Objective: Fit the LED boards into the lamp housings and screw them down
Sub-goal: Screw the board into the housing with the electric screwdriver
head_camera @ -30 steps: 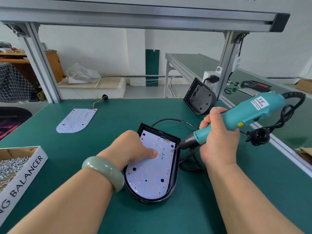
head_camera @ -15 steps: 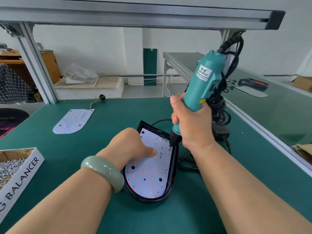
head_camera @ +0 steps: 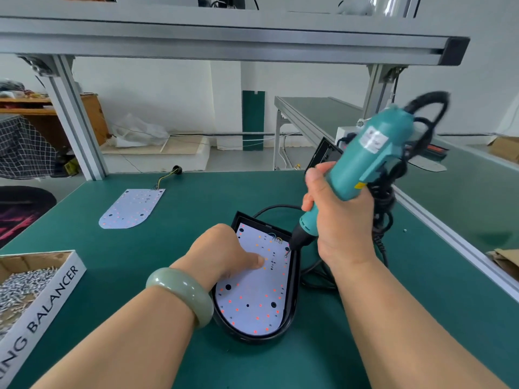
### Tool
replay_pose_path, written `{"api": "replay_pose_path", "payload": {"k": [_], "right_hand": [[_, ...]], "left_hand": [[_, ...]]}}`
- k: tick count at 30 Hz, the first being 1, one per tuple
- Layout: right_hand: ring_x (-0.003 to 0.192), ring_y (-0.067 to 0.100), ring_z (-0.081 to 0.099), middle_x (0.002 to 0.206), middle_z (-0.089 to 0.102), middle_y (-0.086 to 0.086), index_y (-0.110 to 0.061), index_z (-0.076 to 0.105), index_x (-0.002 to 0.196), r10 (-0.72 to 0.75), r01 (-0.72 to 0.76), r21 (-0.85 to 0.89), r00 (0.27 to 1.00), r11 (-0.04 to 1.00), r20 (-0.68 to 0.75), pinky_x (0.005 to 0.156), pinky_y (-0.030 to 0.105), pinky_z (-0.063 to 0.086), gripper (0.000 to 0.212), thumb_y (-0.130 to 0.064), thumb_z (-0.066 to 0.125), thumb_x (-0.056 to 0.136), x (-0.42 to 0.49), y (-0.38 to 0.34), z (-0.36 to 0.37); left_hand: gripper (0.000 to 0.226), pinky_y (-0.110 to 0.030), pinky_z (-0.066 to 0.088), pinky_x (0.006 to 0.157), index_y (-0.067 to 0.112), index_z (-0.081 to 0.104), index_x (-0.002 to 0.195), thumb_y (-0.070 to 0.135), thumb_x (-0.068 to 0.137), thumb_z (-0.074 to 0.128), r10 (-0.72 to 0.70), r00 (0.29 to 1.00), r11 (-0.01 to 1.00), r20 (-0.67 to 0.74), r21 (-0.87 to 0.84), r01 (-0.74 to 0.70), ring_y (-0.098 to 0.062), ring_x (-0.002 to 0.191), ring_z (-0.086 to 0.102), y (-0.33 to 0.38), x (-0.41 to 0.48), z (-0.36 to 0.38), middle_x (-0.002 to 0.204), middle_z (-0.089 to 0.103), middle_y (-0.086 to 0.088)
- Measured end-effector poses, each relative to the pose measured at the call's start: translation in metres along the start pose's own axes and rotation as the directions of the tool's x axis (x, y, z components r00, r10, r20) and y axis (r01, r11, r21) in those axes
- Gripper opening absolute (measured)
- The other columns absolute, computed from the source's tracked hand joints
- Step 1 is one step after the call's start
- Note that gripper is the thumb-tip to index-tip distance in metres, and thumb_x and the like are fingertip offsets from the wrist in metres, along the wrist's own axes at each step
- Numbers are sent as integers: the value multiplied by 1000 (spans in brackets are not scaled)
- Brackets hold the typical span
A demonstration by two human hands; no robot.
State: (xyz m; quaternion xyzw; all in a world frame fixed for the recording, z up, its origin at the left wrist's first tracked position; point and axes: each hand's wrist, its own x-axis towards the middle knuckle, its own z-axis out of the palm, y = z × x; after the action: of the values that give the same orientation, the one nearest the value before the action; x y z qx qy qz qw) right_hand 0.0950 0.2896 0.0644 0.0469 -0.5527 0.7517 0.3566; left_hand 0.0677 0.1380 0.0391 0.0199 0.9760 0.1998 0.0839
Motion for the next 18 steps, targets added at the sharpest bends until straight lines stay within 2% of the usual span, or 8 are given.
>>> {"api": "replay_pose_path", "payload": {"k": [4,7,10,12,13,15,16,18], "right_hand": [[46,8,47,57,52,-10,-26,60,74,10,36,243,983,969,-182,50,21,43,18,-13,67,85,-3,-9,-6],[50,11,45,58,47,-6,-24,58,77,115,-34,340,968,940,-222,54,21,43,16,-16,64,89,-10,-6,-19],[51,10,43,59,46,-6,-18,48,86,187,-75,401,951,913,-248,54,20,43,14,-19,60,94,-10,-3,-32],[51,9,44,59,47,-7,-19,48,87,197,-68,423,942,904,-270,55,19,42,13,-20,59,95,-6,-4,-36],[52,9,44,59,48,-7,-19,49,88,198,-64,422,939,904,-280,56,19,42,13,-20,60,95,-4,-4,-38],[54,10,44,60,48,-7,-19,49,88,197,-59,419,935,906,-295,57,20,41,12,-20,60,94,-2,-2,-41],[55,10,43,61,48,-7,-19,49,88,193,-54,416,934,908,-301,57,20,41,13,-20,60,94,-2,-1,-42],[58,12,41,61,47,-6,-19,49,86,184,-44,410,932,911,-311,58,21,41,13,-19,60,94,-2,-1,-43]], "left_hand": [[58,-24,23,43,15,29,57,44,72,77,-8,1000,998,0,-60,8,-16,45,30,-4,1,3,52,31,1],[58,-24,21,41,16,27,57,41,74,76,-83,992,984,-94,-164,67,-16,45,27,-10,-1,1,51,28,2],[49,-25,27,45,15,37,59,40,74,76,-127,990,957,-62,-269,106,-19,50,34,-17,-5,0,56,39,0],[39,-26,36,53,12,53,79,46,76,74,-121,992,932,-44,-348,99,-18,61,45,-22,-9,0,74,51,0],[48,-25,42,58,11,56,100,50,76,72,-128,990,909,-52,-405,97,-17,69,50,-24,-11,-4,86,52,2],[83,-31,52,75,10,42,138,58,75,67,-139,988,853,-73,-515,82,-22,90,61,-27,-20,-15,108,54,2],[83,-32,52,78,15,44,139,62,74,65,-137,984,853,-111,-518,60,-24,94,63,-34,-23,-22,113,60,0],[41,-27,49,67,34,68,104,63,75,62,-105,938,921,-330,-388,-34,-22,82,65,-58,-28,-47,91,71,-2]]}}
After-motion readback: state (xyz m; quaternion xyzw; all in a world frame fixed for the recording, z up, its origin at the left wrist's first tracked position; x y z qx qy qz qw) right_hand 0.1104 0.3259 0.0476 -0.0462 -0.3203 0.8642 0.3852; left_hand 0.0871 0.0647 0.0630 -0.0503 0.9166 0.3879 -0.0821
